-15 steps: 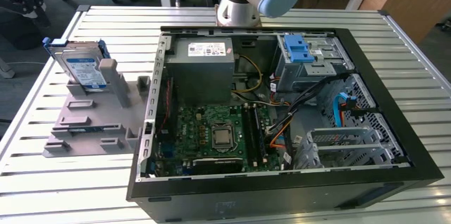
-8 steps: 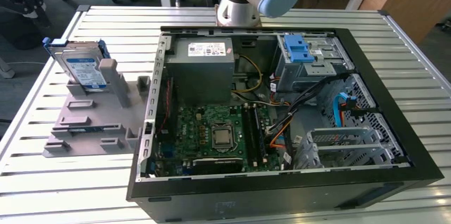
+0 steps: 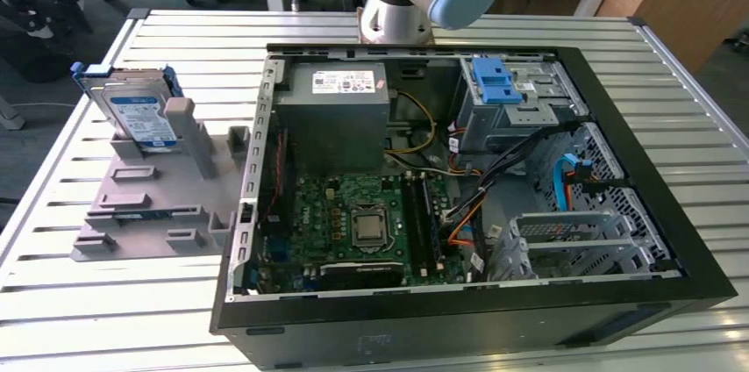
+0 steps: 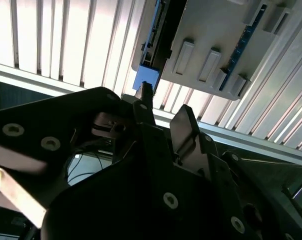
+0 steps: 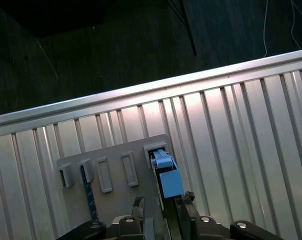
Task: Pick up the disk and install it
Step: 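Pick up the disk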
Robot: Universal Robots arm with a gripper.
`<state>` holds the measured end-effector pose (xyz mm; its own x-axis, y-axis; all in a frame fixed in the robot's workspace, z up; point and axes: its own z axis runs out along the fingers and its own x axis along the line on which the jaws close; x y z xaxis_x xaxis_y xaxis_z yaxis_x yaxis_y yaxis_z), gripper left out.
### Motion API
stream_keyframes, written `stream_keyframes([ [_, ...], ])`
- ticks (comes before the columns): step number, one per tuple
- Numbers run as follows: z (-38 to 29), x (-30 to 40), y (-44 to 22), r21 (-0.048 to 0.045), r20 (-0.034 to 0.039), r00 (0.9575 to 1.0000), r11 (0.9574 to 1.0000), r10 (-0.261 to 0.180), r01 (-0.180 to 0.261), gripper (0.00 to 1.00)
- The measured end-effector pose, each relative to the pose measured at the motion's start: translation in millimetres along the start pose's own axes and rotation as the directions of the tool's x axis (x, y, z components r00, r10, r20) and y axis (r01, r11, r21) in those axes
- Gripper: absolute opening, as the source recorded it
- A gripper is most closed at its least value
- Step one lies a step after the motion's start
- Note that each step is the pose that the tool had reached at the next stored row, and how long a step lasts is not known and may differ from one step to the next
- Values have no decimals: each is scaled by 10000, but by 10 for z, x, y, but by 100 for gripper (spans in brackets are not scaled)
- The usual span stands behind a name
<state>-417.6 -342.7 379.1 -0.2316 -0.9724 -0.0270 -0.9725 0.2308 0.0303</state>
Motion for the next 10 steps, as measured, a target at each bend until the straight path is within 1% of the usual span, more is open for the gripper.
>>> stream_keyframes([
  [1, 0, 0, 0, -2, -1, 10000, 10000, 1, -1, 41],
  [2, 3, 0, 0, -1, 0, 10000, 10000, 0, 0, 47],
  [3, 7, -1, 0, 0, 1, 10000, 10000, -10, 10, 47],
  [4, 15, -5, 1, 0, 0, 10000, 10000, -37, 37, 53],
  [7, 42, -7, 0, -1, -6, 9997, 9997, -249, 249, 53],
  [10, 44, -8, 1, -2, -7, 9996, 9996, -284, 284, 53],
])
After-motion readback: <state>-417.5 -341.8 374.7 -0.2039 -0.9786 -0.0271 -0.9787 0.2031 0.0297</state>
